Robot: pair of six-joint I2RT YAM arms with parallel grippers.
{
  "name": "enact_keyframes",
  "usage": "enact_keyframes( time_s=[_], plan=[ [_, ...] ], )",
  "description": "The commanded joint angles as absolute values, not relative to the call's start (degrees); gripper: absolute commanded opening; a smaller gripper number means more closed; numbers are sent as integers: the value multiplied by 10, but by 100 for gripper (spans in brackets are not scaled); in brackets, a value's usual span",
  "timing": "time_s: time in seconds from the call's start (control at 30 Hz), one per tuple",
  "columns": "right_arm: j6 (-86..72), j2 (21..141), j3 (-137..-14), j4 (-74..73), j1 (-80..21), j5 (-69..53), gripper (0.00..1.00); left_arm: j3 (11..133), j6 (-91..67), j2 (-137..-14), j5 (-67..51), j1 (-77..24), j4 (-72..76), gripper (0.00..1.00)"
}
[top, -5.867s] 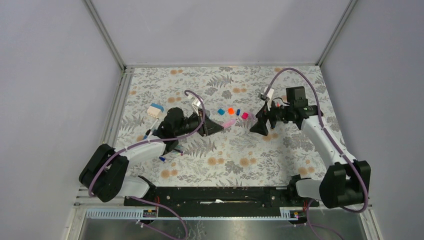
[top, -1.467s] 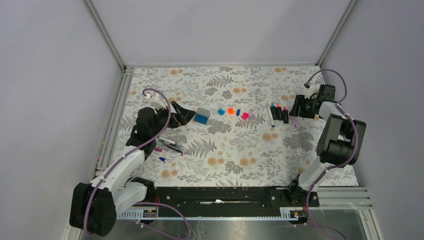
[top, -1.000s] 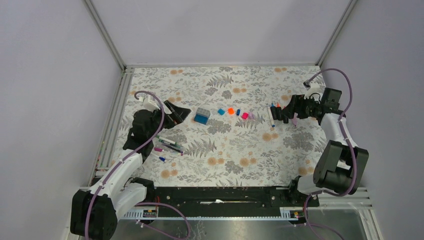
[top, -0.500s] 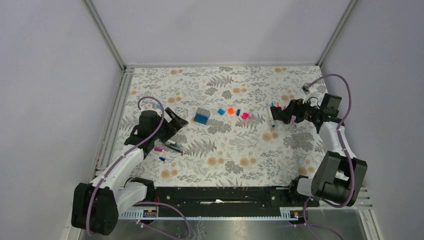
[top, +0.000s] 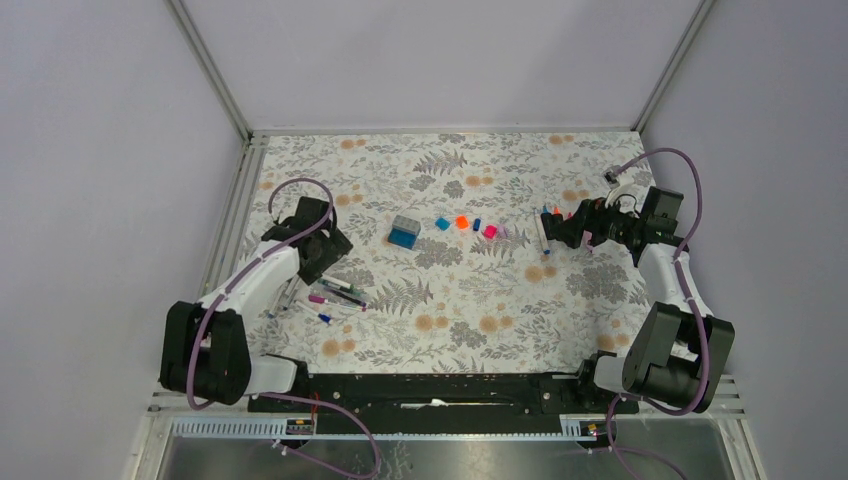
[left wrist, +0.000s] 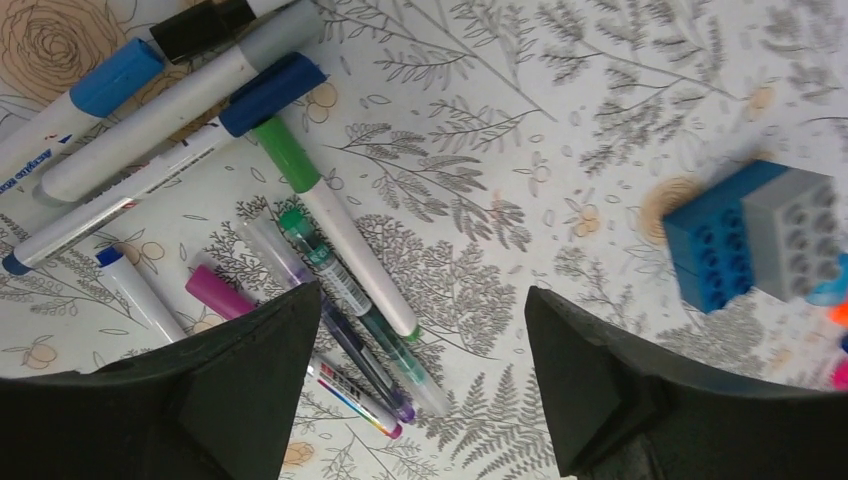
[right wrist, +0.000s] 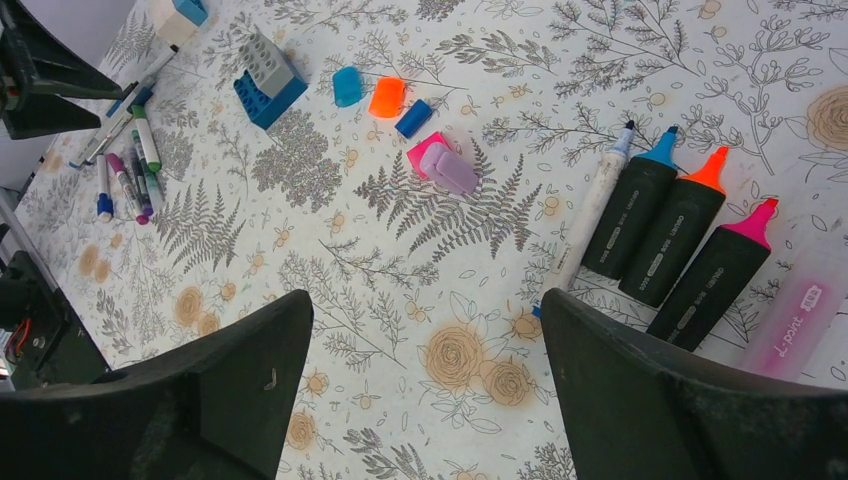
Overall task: Open the pen caps
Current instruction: Pick up the pen from the center of the board.
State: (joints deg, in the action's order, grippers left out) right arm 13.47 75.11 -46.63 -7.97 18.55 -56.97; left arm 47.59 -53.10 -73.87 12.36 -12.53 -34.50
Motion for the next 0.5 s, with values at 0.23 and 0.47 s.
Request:
enact_keyframes(
  time_s=[0.23,0.47],
  plan=[
    [160,756,-475,-90,187,-599,91,505,-585,-805,170,-133,-381,74],
    [166,762,-479,-98,187,-600,91,523,-580,-840,180,-136,-376,63]
  ],
)
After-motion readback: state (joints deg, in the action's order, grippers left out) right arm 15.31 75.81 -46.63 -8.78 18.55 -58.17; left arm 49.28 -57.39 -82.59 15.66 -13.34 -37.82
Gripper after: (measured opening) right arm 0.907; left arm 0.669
